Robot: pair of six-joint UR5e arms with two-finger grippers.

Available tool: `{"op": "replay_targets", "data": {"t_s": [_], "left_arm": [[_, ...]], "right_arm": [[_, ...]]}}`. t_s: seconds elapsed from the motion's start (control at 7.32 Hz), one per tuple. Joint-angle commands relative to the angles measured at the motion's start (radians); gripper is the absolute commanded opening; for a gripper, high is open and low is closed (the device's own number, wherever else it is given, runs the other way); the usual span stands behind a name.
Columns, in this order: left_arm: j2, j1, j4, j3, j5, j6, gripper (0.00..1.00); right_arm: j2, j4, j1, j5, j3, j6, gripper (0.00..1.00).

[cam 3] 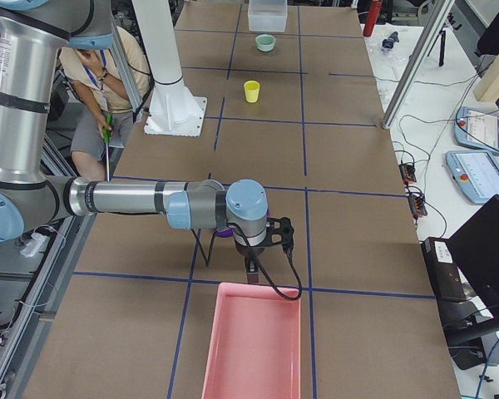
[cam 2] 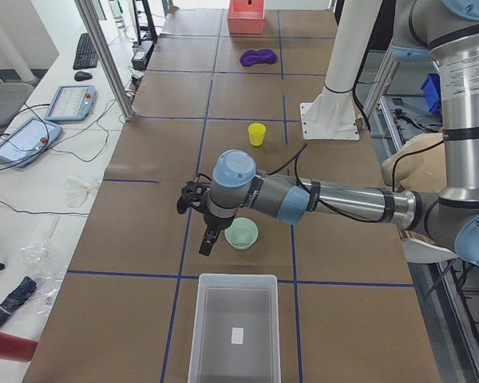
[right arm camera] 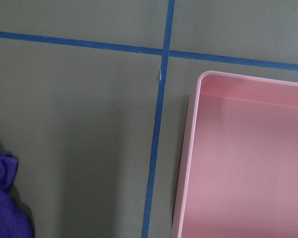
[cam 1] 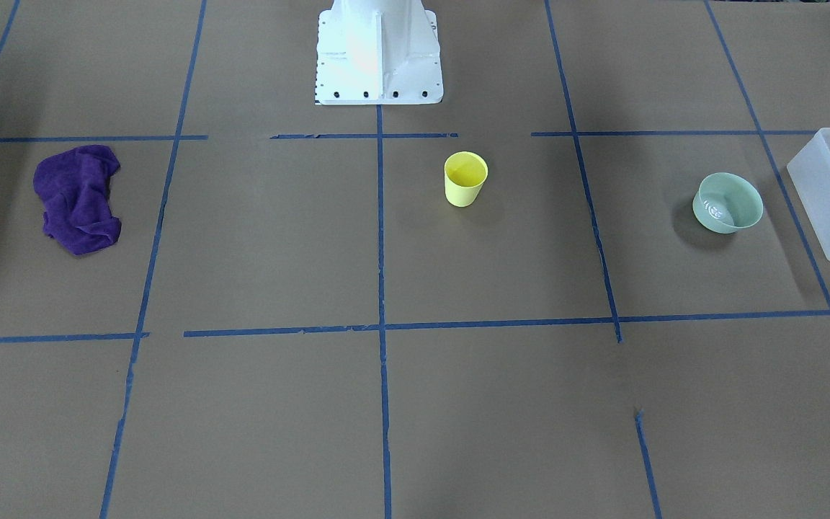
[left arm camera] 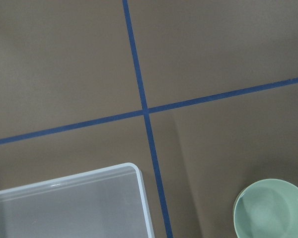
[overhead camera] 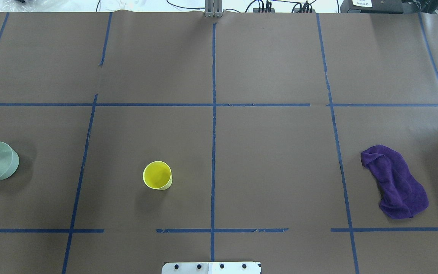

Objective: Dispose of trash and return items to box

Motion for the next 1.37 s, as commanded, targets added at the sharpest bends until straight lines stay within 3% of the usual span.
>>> {"op": "replay_targets", "data": {"t_s": [0.0,0.41,0.68,0.82,0.96,1.23], "left_arm": [[-0.089,0.051,-0.032,0.016,-0.003,-0.007,1.0],[-0.221,0.058,-0.126,0.025,-0.01,-0.015,1.0],[-0.248,0.096,-0.229,0.005,-0.02,-0.293,1.0],[-0.251,0.164,-0.239,-0.008,-0.01,-0.324,1.0],[-0.26,0.219,-0.242,-0.047,-0.007,-0.49,1.0],[-0.272,0.529,-0.236,-0.203,0.222,-0.725,1.0]], "right_arm": [[0.029,0.01,-0.008,0.003,0.01,0.011,1.0],[0.109,0.007,-0.006,0.024,0.024,0.012,1.0],[0.11,0.007,-0.006,0.067,0.019,0.012,1.0],[0.11,0.009,-0.004,0.068,0.02,0.011,1.0],[0.109,0.009,-0.004,0.072,0.025,0.011,1.0],[0.11,0.074,-0.004,0.072,0.016,0.018,1.0]]}}
